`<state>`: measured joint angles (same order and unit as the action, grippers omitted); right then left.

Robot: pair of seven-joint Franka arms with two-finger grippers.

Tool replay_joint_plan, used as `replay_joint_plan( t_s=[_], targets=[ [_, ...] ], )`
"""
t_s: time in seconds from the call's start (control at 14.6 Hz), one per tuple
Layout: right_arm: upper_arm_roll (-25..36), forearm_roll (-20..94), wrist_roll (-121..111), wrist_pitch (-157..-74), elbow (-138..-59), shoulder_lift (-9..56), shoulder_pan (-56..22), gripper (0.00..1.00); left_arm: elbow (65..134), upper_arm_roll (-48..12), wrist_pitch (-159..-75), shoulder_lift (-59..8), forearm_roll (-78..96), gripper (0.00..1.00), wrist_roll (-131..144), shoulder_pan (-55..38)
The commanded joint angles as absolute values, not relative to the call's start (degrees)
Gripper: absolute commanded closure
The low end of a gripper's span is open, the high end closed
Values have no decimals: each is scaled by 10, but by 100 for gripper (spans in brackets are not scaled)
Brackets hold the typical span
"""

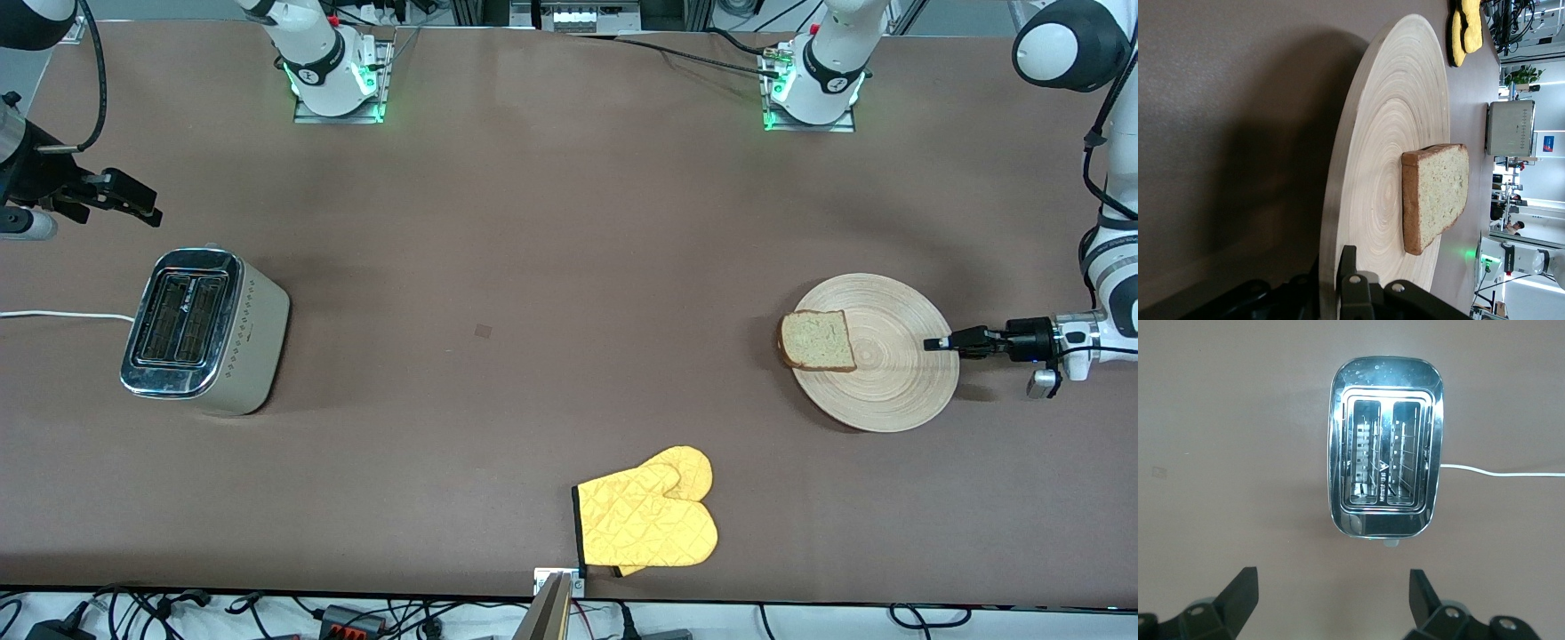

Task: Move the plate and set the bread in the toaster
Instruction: 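Grasp the wooden plate rim with the left gripper, then slide the plate with bread toward the table middle with the left gripper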

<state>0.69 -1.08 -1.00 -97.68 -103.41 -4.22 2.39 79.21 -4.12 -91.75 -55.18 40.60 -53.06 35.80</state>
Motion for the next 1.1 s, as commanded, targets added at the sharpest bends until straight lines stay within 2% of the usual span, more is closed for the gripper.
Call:
replay_joint_plan(
  t_s=[0.0, 0.21, 0.48, 0.62, 0.82, 1.03],
  targets=[
    [4, -14, -18, -980, -1042, -50, 28, 0, 788, -56, -891, -548, 413, 99, -521, 358],
    [4, -14, -18, -981, -1042, -51, 28, 0, 789, -68, -834, -547, 421, 99, -520, 345],
    [4, -14, -18, -991, -1044, -44, 27, 0, 820, -81, -841, -546, 445, 99, -518, 290],
    [4, -14, -18, -993, -1044, -44, 27, 0, 879, -83, -899, -521, 481, 99, -507, 271],
    [4, -14, -18, -994, -1044, -44, 27, 0, 991, -148, -1020, -485, 556, 99, -501, 260],
    [4, -15, -19, -994, -1044, -44, 28, 0, 1046, -234, -1145, -483, 603, 99, -501, 261]
  ],
)
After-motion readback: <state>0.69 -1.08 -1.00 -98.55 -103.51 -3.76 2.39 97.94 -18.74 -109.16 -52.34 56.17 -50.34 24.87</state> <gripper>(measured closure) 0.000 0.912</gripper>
